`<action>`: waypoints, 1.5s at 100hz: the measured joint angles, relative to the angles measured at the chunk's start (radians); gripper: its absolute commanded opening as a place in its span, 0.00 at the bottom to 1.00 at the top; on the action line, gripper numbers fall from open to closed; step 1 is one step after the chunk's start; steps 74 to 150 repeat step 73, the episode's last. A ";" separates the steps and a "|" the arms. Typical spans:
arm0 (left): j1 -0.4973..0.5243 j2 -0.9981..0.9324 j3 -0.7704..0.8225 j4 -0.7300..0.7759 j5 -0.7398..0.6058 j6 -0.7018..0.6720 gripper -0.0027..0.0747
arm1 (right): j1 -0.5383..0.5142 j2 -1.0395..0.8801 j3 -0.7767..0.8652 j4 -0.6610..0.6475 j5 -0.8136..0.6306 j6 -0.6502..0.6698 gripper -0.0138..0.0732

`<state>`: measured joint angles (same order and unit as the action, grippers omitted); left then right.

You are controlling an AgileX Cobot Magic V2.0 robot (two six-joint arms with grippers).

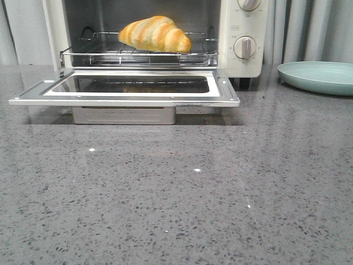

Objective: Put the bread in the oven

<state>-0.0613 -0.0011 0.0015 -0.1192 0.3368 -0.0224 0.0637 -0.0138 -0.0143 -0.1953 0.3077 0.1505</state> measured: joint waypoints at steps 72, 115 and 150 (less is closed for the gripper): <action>0.000 0.000 0.000 -0.002 0.000 0.000 0.01 | -0.051 0.000 0.024 0.025 0.033 -0.002 0.10; 0.000 0.000 0.000 -0.002 0.000 0.000 0.01 | -0.051 0.000 0.024 0.025 0.033 -0.002 0.10; 0.000 0.000 0.000 -0.002 0.000 0.000 0.01 | -0.051 0.000 0.024 0.025 0.033 -0.002 0.10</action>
